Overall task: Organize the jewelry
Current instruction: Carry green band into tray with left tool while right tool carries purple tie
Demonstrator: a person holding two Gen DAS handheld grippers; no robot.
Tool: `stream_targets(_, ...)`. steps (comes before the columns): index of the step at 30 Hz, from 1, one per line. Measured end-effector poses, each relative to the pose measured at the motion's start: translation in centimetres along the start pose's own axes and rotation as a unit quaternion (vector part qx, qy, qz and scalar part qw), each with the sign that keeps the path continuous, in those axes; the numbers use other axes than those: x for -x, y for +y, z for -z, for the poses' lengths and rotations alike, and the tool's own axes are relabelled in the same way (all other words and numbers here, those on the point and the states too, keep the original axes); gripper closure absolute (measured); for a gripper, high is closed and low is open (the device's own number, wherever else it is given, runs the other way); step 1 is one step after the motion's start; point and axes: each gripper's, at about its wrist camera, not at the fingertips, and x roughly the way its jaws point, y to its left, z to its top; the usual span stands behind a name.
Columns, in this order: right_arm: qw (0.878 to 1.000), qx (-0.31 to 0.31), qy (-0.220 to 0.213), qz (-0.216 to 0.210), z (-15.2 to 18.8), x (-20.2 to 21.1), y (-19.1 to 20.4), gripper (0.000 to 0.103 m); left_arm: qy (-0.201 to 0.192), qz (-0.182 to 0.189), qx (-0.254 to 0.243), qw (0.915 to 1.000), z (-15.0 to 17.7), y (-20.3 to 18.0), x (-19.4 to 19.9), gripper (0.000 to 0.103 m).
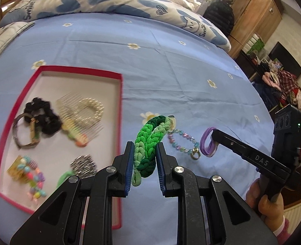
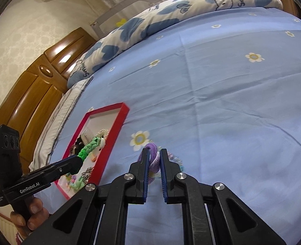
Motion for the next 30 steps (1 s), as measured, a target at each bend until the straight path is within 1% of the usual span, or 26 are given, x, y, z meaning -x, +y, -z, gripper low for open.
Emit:
stream_targets(8,0.999,0.022,0.019,-0.019,1.1,-1.4,3.1,0.093,-0.01,-0.017,0.033,0.9993,1.5,3.1,1.9,0.084)
stream_targets(21,0.996,0.059,0.047,-0.052,2.1,-3.5,8.0,0.093,-0.025,-0.054,0.067,0.996,3.6,7.6,4.7,0.084)
stream_targets(30,0.991,0.084,0.067,-0.074,2.5,-5.7,11.5,0.093,-0.031,-0.075,0.086,0.9929,4.4,10.2,5.9,0.084)
